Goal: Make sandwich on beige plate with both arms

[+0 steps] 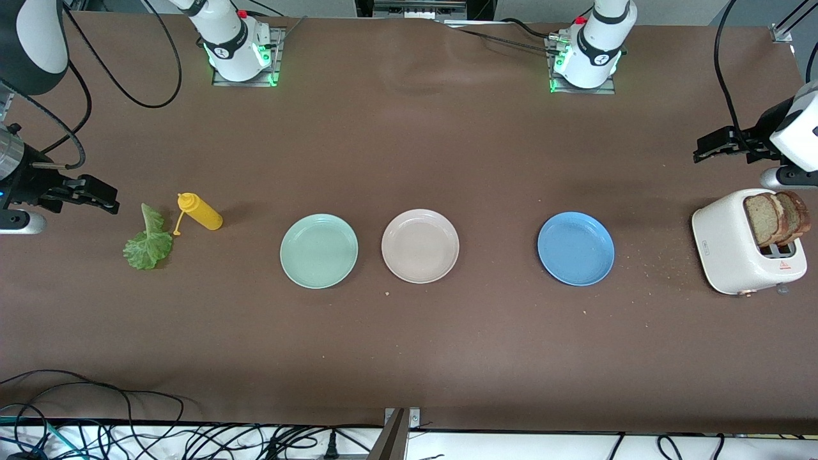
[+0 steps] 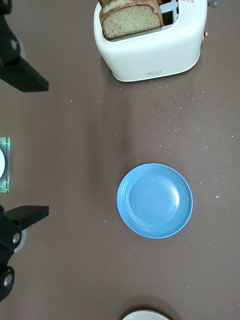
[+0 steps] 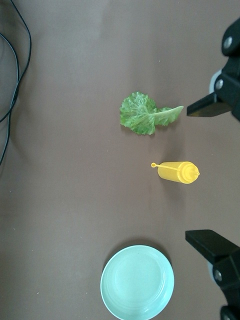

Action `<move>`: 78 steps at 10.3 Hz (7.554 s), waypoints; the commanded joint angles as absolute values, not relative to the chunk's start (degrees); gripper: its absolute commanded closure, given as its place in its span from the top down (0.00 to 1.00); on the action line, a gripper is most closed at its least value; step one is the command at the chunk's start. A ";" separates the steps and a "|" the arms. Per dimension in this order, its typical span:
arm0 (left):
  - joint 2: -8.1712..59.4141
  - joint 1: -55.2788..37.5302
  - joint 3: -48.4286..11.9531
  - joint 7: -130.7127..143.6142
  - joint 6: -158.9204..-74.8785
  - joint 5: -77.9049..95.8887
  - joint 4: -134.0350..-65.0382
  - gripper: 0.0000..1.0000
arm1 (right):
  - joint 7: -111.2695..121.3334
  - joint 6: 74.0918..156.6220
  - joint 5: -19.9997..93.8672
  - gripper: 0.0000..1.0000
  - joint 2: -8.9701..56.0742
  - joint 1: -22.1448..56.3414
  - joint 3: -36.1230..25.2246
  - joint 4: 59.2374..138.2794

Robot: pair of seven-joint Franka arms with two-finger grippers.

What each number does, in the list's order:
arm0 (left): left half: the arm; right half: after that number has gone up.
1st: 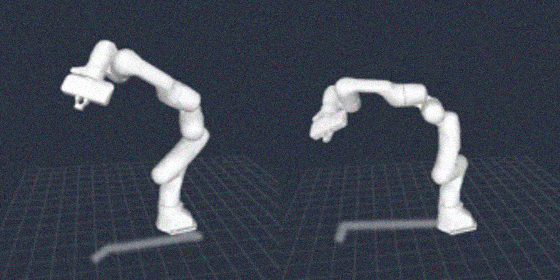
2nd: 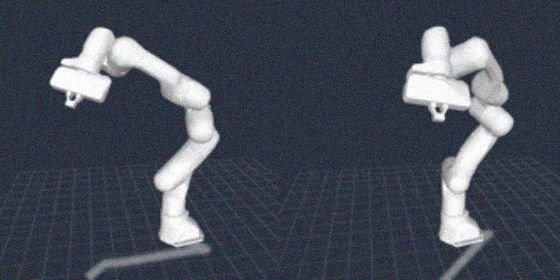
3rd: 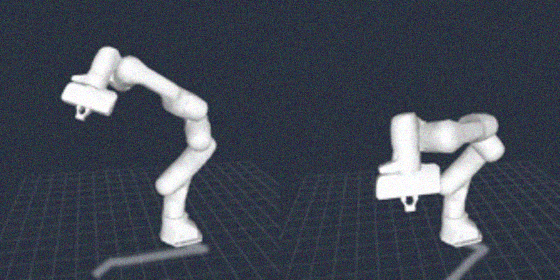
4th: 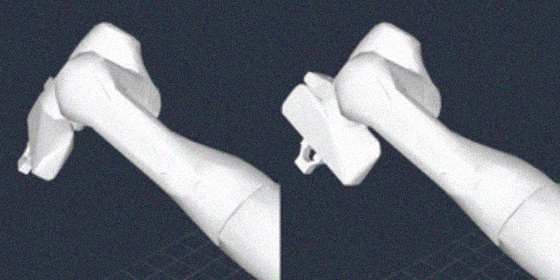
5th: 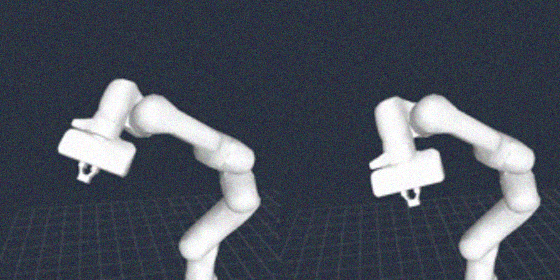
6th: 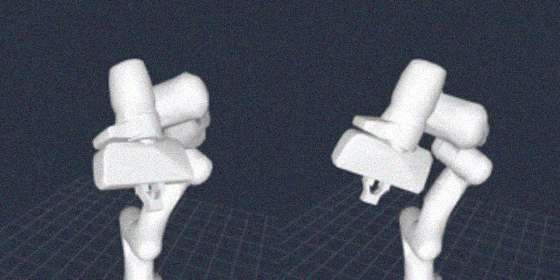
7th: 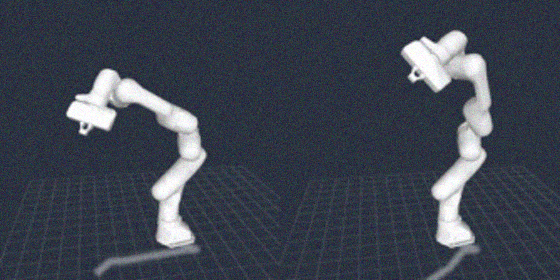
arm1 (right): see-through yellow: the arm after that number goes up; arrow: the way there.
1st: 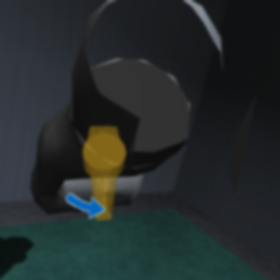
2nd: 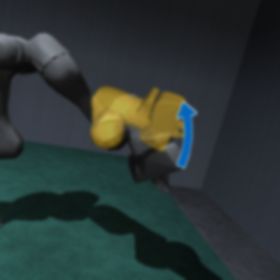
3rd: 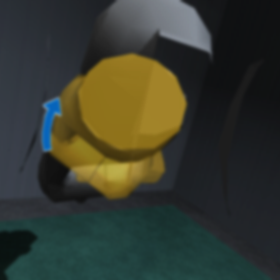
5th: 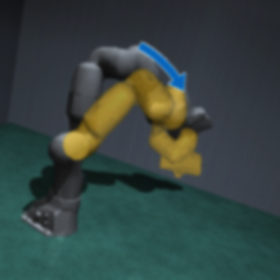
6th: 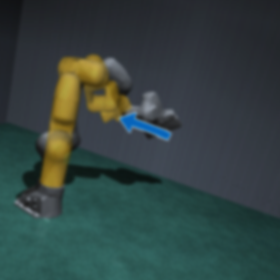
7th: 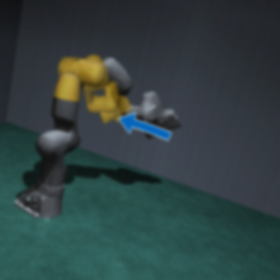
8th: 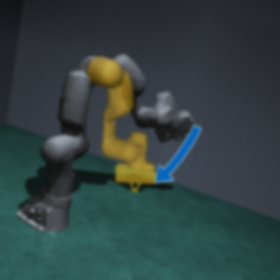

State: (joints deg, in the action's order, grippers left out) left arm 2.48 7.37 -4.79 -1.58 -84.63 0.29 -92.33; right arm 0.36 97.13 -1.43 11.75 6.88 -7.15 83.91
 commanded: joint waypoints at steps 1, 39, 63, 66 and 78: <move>2.72 7.82 -4.92 -2.81 -83.94 1.76 -91.32 1.00 | 1.41 96.24 -0.18 1.00 12.13 6.50 -7.21 82.88; 3.33 8.08 -4.49 -2.29 -83.94 1.58 -91.23 1.00 | 1.49 96.24 0.79 1.00 12.22 6.50 -7.21 82.88; 24.61 23.03 -2.64 -2.90 -97.73 -8.00 -85.69 1.00 | 1.49 96.15 0.79 1.00 12.22 6.50 -7.21 82.88; 24.52 23.55 -2.72 -2.90 -99.22 -8.00 -87.88 1.00 | 1.49 96.15 0.79 1.00 12.22 6.50 -7.21 82.88; 24.61 24.17 -2.72 -3.60 -99.84 -11.58 -89.38 0.44 | 1.41 96.15 0.88 1.00 12.22 6.50 -7.21 82.88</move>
State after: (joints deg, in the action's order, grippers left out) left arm 25.23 23.85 -2.37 -2.36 -99.07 -8.76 -88.17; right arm 0.49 97.12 -0.24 12.06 6.86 -7.25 83.91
